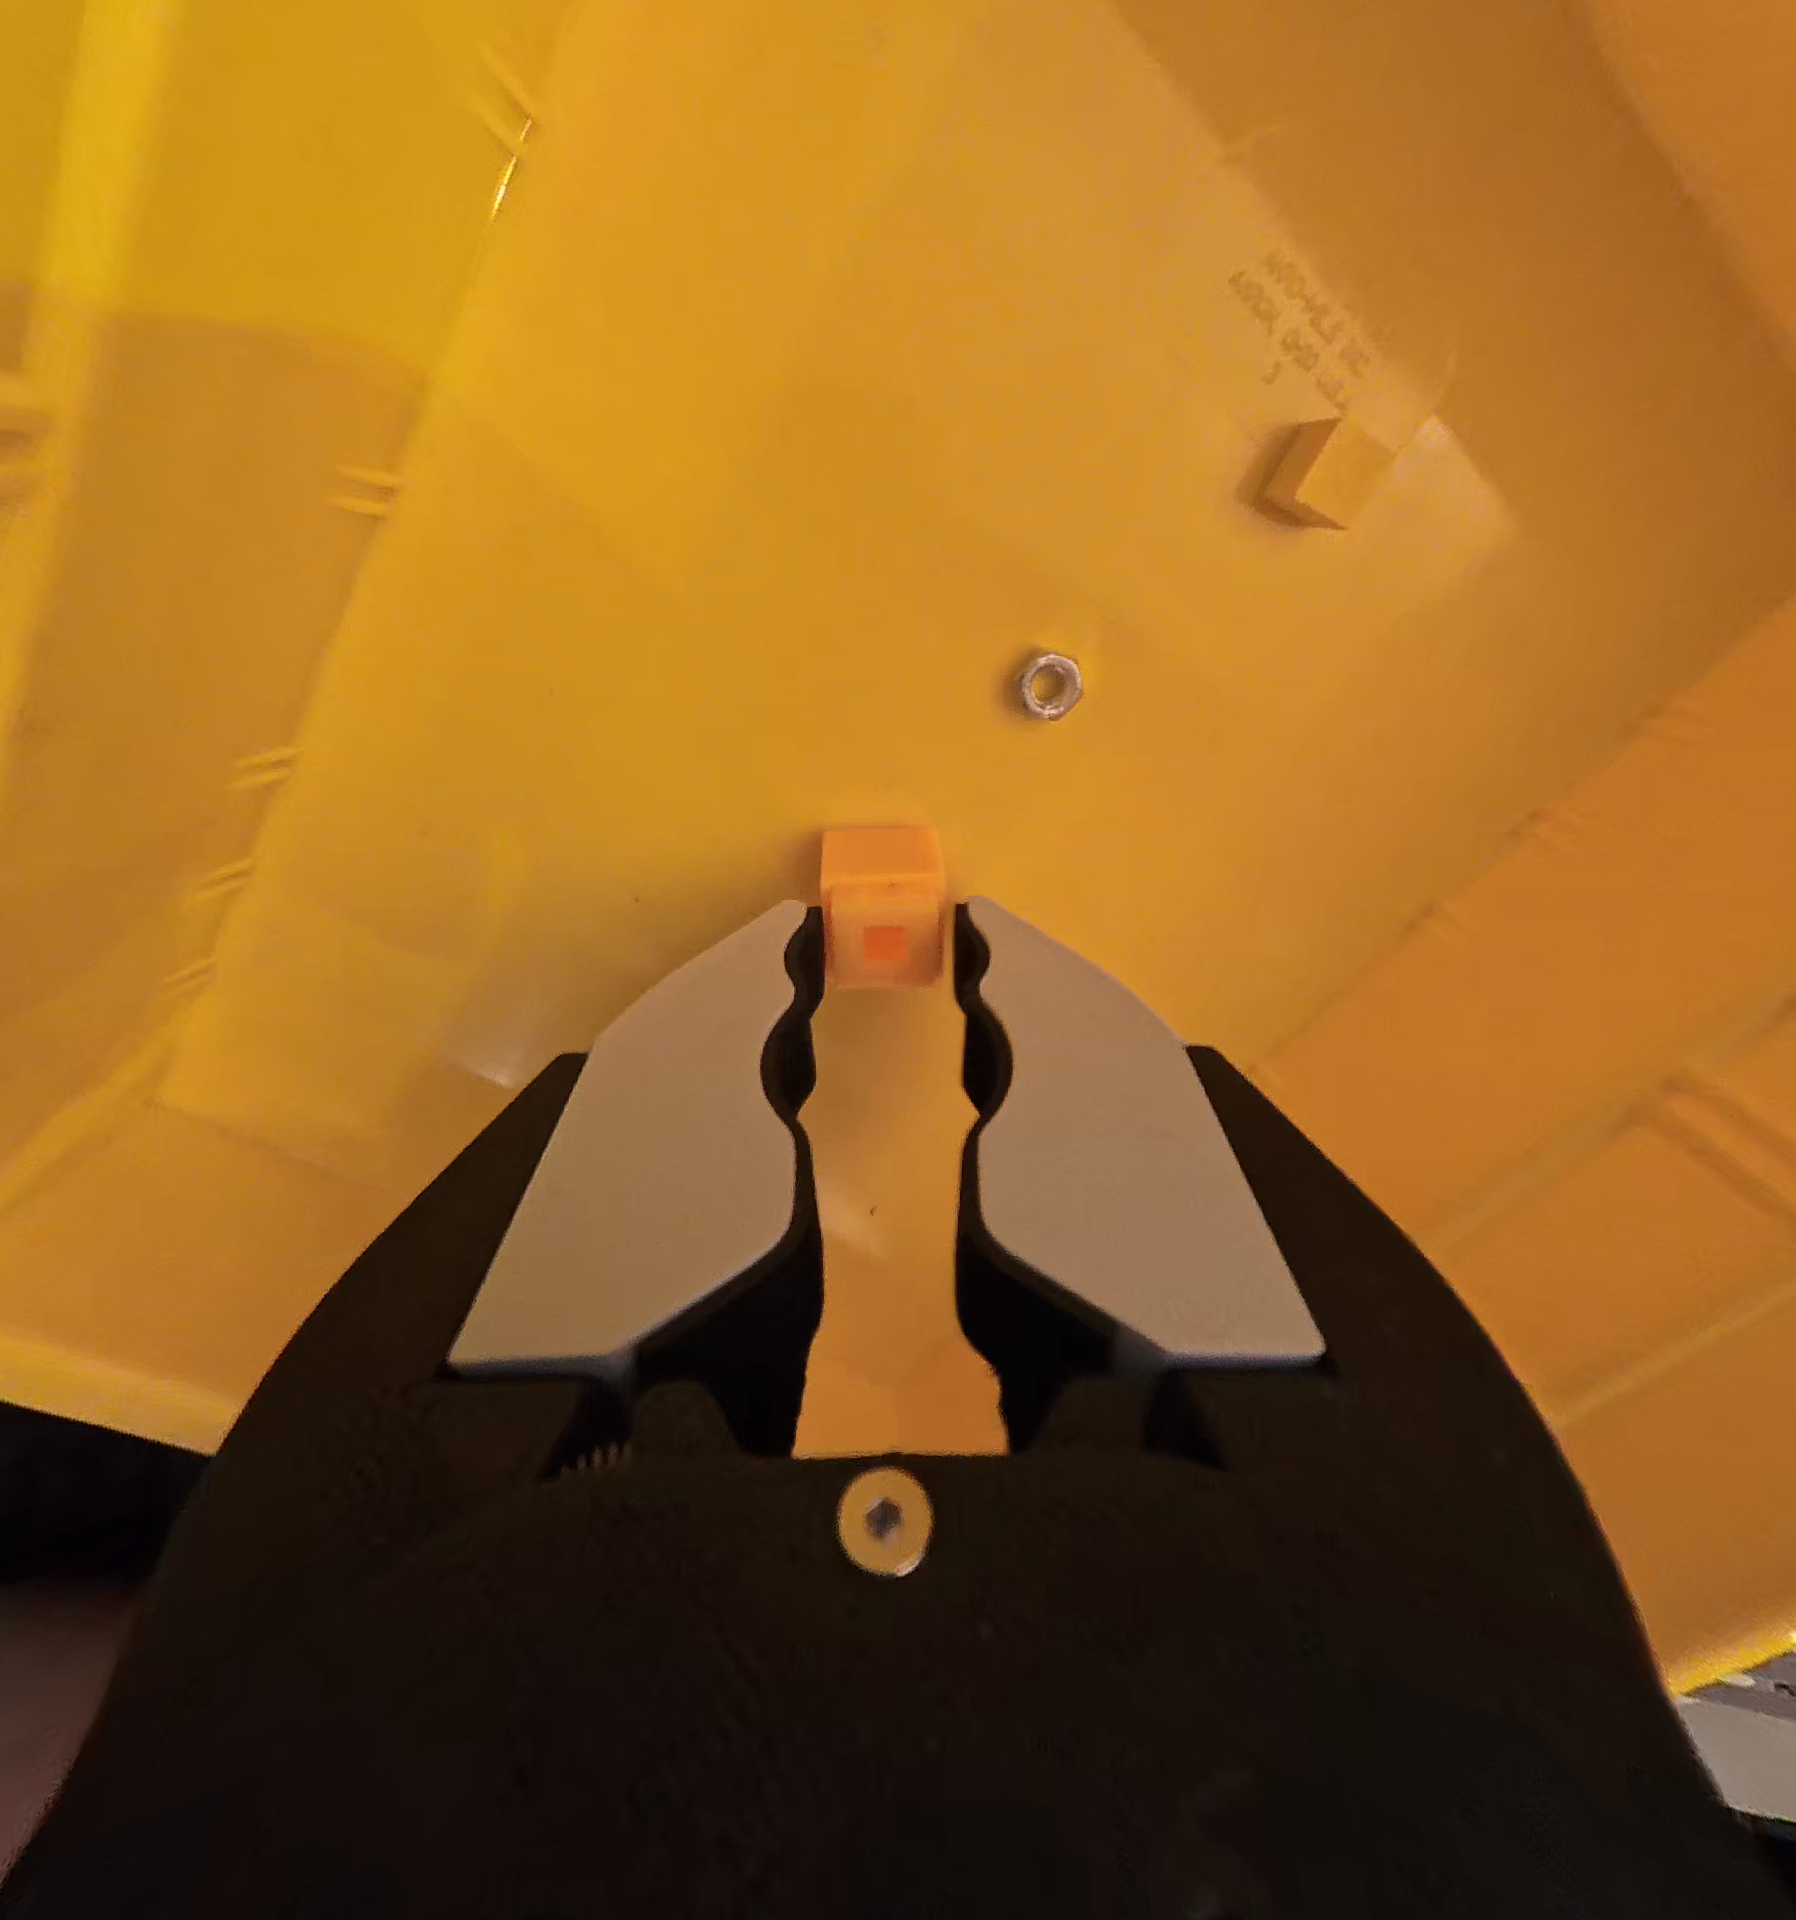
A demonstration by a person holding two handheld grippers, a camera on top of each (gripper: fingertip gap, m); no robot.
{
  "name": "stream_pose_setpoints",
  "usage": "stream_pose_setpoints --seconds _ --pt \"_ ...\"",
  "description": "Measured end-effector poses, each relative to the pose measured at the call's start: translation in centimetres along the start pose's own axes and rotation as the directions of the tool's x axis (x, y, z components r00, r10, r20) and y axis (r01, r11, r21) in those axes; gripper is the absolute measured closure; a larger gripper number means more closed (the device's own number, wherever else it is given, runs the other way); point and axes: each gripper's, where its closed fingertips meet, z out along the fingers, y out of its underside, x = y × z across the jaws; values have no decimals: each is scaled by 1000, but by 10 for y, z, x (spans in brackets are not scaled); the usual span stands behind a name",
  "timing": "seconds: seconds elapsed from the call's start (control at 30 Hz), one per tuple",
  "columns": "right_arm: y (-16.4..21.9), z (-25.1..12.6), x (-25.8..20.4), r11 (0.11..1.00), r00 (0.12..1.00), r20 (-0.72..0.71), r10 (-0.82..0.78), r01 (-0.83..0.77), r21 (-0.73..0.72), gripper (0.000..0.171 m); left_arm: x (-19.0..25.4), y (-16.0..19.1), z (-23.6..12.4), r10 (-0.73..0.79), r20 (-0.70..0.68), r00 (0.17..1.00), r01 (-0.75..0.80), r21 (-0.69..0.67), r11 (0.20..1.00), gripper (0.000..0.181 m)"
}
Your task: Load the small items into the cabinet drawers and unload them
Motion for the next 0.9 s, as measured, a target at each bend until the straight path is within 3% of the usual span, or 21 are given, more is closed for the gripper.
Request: stream_pose_setpoints --seconds 0.2,0.3,0.37,0.53,0.7,0.9 --pt "-7 -15 -5 995 999 38 -7 3 100 140 -1 0 -3 -20 31 999 20 2 1000 174" --pt "-11 -33 -8 984 999 25 -26 21 174 140 2 -1 -20 -95 35 995 94 31 995 161" --pt "-11 -44 -8 979 1000 5 -24 23 201 140 18 -9 -38 -114 -16 993 115 82 990 163" --pt "-10 -59 -8 977 997 -64 -30 43 210 140 84 -12 -56 36 -136 990 -26 75 997 164" --pt "-10 -63 -15 974 996 -69 -56 69 214 140 128 -5 -51 34 -229 973 -27 33 999 161" --pt "-9 -62 -16 976 996 -70 -63 76 203 140 141 -3 -32 -8 -244 970 6 -8 1000 159"
